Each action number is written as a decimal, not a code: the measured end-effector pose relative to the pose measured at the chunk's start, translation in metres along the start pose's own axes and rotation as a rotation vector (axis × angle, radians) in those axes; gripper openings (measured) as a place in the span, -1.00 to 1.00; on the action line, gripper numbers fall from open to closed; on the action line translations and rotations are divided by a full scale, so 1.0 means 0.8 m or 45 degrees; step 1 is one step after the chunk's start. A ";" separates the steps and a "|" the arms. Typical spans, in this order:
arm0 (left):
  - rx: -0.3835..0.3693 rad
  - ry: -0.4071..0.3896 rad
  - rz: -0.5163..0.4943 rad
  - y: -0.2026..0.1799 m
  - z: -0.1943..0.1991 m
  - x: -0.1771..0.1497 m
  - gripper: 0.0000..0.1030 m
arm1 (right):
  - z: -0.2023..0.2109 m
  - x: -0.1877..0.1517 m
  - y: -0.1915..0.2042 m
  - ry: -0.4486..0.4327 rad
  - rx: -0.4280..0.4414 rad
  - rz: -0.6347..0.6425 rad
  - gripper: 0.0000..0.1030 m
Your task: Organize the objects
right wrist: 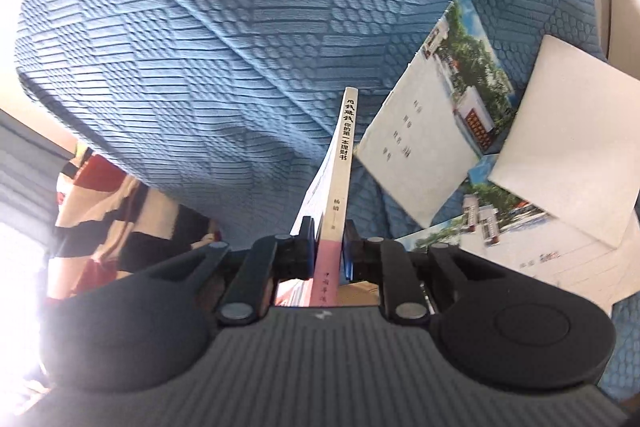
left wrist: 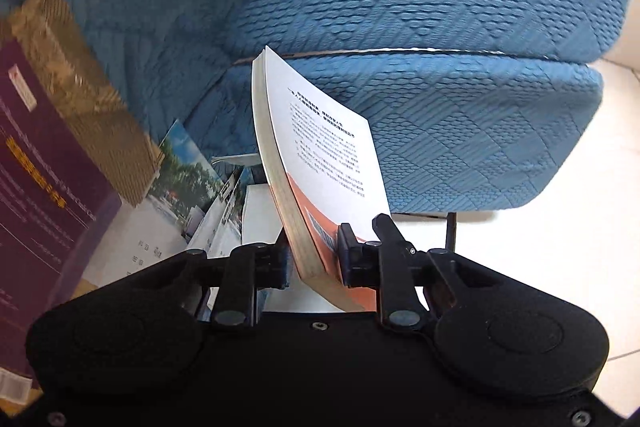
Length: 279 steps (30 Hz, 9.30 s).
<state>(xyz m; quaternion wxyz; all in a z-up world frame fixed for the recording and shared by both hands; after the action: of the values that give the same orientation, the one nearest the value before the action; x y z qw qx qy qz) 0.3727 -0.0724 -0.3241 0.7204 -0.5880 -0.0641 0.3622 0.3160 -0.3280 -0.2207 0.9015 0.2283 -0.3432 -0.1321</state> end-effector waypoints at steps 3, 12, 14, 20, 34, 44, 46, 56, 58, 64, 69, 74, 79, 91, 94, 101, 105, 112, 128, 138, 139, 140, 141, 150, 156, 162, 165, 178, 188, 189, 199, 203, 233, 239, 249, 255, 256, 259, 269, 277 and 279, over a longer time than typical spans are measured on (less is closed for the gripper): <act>0.021 -0.001 -0.063 -0.024 0.023 -0.005 -0.61 | 0.014 -0.001 0.020 -0.032 0.033 0.005 -0.67; 0.112 -0.018 -0.235 -0.083 0.095 -0.019 -0.61 | 0.050 -0.013 0.076 -0.101 0.128 0.014 -0.64; 0.122 -0.021 -0.268 -0.091 0.109 -0.023 -0.60 | 0.057 -0.017 0.089 -0.115 0.142 0.017 -0.64; 0.120 -0.013 -0.318 -0.099 0.150 -0.031 -0.60 | 0.073 -0.032 0.121 -0.143 0.176 0.050 -0.62; 0.158 -0.025 -0.518 -0.052 0.197 -0.042 -0.59 | 0.073 -0.113 0.141 -0.227 0.201 0.080 -0.61; 0.275 0.020 -0.481 0.039 0.190 -0.015 -0.57 | 0.027 -0.188 0.123 -0.164 0.130 0.079 -0.59; 0.311 0.030 -0.464 0.060 0.186 -0.009 -0.56 | 0.014 -0.204 0.117 -0.132 0.112 0.072 -0.58; 0.430 0.016 -0.421 0.124 0.180 0.008 -0.56 | -0.031 -0.262 0.092 -0.087 0.099 0.014 -0.58; 0.473 0.021 -0.434 0.129 0.178 0.008 -0.54 | -0.034 -0.268 0.091 -0.088 0.080 0.012 -0.58; 0.585 0.015 -0.463 0.144 0.173 0.004 -0.49 | -0.042 -0.287 0.079 -0.068 0.072 -0.051 -0.55; 0.641 -0.019 -0.459 0.153 0.175 0.005 -0.42 | -0.053 -0.300 0.076 -0.007 0.091 -0.081 -0.49; 0.687 -0.023 -0.490 0.155 0.172 0.003 -0.38 | -0.057 -0.305 0.070 0.048 0.078 -0.090 -0.37; 0.748 -0.040 -0.540 0.156 0.174 -0.008 -0.37 | -0.058 -0.310 0.072 0.116 0.025 -0.010 -0.14; 0.785 -0.130 -0.632 0.139 0.200 -0.020 -0.26 | -0.023 -0.293 0.061 -0.006 -0.114 0.074 0.30; 0.791 -0.121 -0.643 0.139 0.186 -0.016 -0.26 | -0.039 -0.297 0.057 0.020 -0.154 0.139 0.13; 0.937 -0.175 -0.737 0.151 0.162 -0.010 -0.26 | -0.066 -0.295 0.059 -0.004 -0.146 0.264 -0.41; 0.946 -0.169 -0.739 0.156 0.158 -0.011 -0.29 | -0.072 -0.293 0.057 -0.016 -0.114 0.254 -0.40; 0.965 -0.183 -0.730 0.158 0.154 -0.015 -0.28 | -0.077 -0.286 0.053 -0.031 -0.074 0.262 -0.43; 0.993 -0.193 -0.758 0.157 0.155 -0.028 -0.32 | -0.072 -0.291 0.055 -0.022 -0.043 0.305 -0.45; 0.957 -0.181 -0.745 0.160 0.157 -0.031 -0.36 | -0.056 -0.295 0.041 -0.076 -0.123 0.196 -0.44; 0.956 -0.181 -0.744 0.160 0.157 -0.031 -0.36 | -0.056 -0.296 0.040 -0.070 -0.140 0.207 -0.37; 0.957 -0.181 -0.746 0.160 0.157 -0.030 -0.36 | -0.056 -0.297 0.040 -0.065 -0.146 0.209 -0.31; 0.958 -0.180 -0.747 0.160 0.157 -0.030 -0.35 | -0.057 -0.298 0.039 -0.053 -0.141 0.204 -0.22; 0.991 -0.190 -0.766 0.158 0.154 -0.034 -0.34 | -0.068 -0.302 0.051 -0.050 -0.094 0.259 -0.17; 0.993 -0.193 -0.748 0.157 0.153 -0.037 -0.34 | -0.070 -0.299 0.054 -0.063 -0.093 0.274 -0.16; 0.990 -0.196 -0.743 0.157 0.155 -0.037 -0.36 | -0.072 -0.295 0.051 -0.053 -0.077 0.247 -0.19; 0.993 -0.216 -0.730 0.153 0.161 -0.035 -0.36 | -0.065 -0.292 0.048 -0.052 -0.090 0.217 -0.21; 0.853 -0.348 -0.862 0.058 0.206 -0.080 -0.36 | 0.068 -0.249 0.074 -0.290 -0.199 0.333 -0.21; 0.787 -0.392 -1.137 0.010 0.172 -0.168 -0.28 | 0.162 -0.234 0.095 -0.416 -0.337 0.478 -0.20; 0.778 -0.390 -1.150 0.008 0.169 -0.175 -0.27 | 0.169 -0.236 0.096 -0.422 -0.342 0.489 -0.20; 0.743 -0.388 -1.250 -0.005 0.147 -0.237 -0.15 | 0.218 -0.256 0.083 -0.435 -0.441 0.503 -0.20; 0.744 -0.388 -1.288 -0.008 0.138 -0.257 -0.14 | 0.235 -0.260 0.079 -0.443 -0.479 0.510 -0.20; 0.752 -0.342 -1.395 -0.017 0.075 -0.323 0.96 | 0.279 -0.270 0.013 -0.460 -0.627 0.410 0.57; 0.761 -0.306 -1.412 -0.018 0.047 -0.326 0.98 | 0.279 -0.266 -0.021 -0.432 -0.678 0.342 0.73; 0.768 -0.277 -1.430 -0.025 0.000 -0.313 0.98 | 0.264 -0.244 -0.060 -0.509 -0.713 0.215 0.73; 0.742 -0.254 -1.451 -0.035 -0.032 -0.304 0.98 | 0.236 -0.231 -0.079 -0.511 -0.727 0.198 0.73; 0.740 -0.251 -1.453 -0.035 -0.038 -0.302 0.98 | 0.231 -0.229 -0.080 -0.509 -0.722 0.194 0.73; 0.703 -0.225 -1.444 -0.033 -0.057 -0.290 0.98 | 0.217 -0.221 -0.092 -0.511 -0.725 0.166 0.73; 0.675 -0.184 -1.444 -0.025 -0.128 -0.246 0.96 | 0.184 -0.194 -0.155 -0.507 -0.755 0.076 0.73; 0.709 -0.147 -1.466 -0.014 -0.196 -0.217 0.96 | 0.155 -0.169 -0.215 -0.522 -0.747 -0.087 0.73; 0.711 -0.133 -1.461 -0.010 -0.213 -0.209 0.96 | 0.148 -0.162 -0.228 -0.526 -0.725 -0.124 0.73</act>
<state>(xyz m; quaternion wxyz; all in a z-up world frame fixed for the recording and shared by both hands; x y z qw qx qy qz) 0.3423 -0.3092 -0.3120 0.9217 -0.2319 -0.3069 -0.0498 0.1262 -0.4719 -0.3063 0.8330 -0.0477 -0.4565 -0.3089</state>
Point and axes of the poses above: each gripper's, at about its wrist camera, not at the fingertips, and z roughly against the way its jaws point, y to its left, x to its top, the point moved 6 cm from there along -z, roughly the way its jaws point, and after that the axes turned 15 degrees about z, right-handed, at the moved point
